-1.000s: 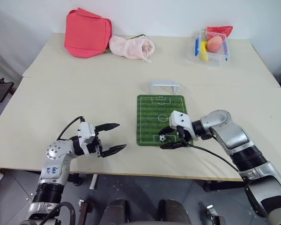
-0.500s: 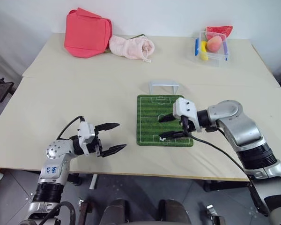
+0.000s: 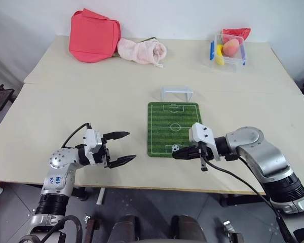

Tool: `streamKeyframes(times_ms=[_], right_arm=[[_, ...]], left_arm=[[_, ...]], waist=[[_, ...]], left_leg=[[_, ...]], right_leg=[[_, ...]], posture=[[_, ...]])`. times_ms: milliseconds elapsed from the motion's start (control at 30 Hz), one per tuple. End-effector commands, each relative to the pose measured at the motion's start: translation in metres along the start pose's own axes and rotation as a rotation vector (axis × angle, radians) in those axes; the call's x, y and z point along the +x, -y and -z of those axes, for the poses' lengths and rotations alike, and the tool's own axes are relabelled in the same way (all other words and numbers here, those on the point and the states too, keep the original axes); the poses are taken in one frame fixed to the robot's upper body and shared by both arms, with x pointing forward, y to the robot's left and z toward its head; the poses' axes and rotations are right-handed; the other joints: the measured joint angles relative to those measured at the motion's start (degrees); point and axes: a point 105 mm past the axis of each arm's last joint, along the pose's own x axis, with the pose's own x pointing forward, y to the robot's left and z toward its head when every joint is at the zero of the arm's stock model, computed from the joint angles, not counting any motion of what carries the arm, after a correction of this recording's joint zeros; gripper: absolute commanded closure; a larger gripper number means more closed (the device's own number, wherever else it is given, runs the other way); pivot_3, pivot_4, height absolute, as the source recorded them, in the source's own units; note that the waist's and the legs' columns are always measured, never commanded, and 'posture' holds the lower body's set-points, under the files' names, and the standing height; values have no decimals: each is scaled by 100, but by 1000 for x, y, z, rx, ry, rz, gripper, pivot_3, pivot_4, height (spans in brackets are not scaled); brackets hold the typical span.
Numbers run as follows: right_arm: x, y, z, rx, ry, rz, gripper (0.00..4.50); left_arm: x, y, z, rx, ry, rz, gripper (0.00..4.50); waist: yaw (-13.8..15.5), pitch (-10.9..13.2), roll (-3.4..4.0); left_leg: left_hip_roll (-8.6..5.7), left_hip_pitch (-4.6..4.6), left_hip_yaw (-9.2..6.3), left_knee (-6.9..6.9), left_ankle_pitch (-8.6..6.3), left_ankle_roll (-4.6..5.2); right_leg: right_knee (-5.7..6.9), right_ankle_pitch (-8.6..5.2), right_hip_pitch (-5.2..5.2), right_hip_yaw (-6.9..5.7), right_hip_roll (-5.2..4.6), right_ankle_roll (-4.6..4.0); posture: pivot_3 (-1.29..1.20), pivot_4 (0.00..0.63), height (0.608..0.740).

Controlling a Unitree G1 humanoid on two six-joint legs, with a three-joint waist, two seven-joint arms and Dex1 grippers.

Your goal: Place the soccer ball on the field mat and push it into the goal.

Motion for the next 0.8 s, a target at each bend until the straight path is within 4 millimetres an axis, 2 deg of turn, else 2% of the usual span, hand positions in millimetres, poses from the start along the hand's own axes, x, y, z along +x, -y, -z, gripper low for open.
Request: streamKeyframes(times_ms=[33, 167, 367, 467, 633, 700, 800], right_arm=[[4, 6, 4, -6, 7, 13, 4467], [6, 31, 6, 4, 27, 98, 4467], [-29, 87, -34, -37, 155, 364, 4467], [-45, 105, -50, -53, 216, 475, 4467], [-62, 109, -65, -56, 291, 544, 4467], [-64, 106, -64, -56, 294, 545, 4467], [-70, 103, -48, -35, 249, 559, 4467]], left_arm=[[-1, -3, -6, 29, 7, -1, 0], [-1, -3, -6, 31, 2, -5, 0], [-4, -8, -9, 43, -6, -24, 0], [-5, -11, -9, 50, -7, -36, 0], [-5, -18, -12, 55, 6, -77, 0], [-6, -21, -12, 56, 8, -93, 0], [-8, -28, -16, 60, 27, -145, 0]], waist=[[4, 0, 0], [0, 0, 0], [-23, 0, 0], [-13, 0, 0], [-3, 0, 0], [-10, 0, 0], [0, 0, 0]], left_leg=[[-1, 0, 0, 0, 0, 0], [-1, 0, 1, 2, 0, 0], [2, -1, 1, 3, 0, 0], [2, -1, -1, 1, 0, 0], [-1, -3, -4, -4, 0, 0], [-1, -3, -4, -6, 0, 0], [-1, -3, -2, -7, 0, 0]], right_leg=[[0, 0, 0, 0, 0, 0], [0, 0, 0, 1, 0, 0], [10, 0, -7, 1, 0, 0], [12, 0, -7, 1, 0, 0], [15, 0, -9, 1, -1, 0], [15, 0, -11, 0, -1, 0], [15, 0, -12, 0, -1, 0]], posture=[[0, 150, 740], [0, 150, 740], [0, 150, 740], [0, 150, 740], [0, 150, 740], [0, 150, 740], [0, 150, 740]])
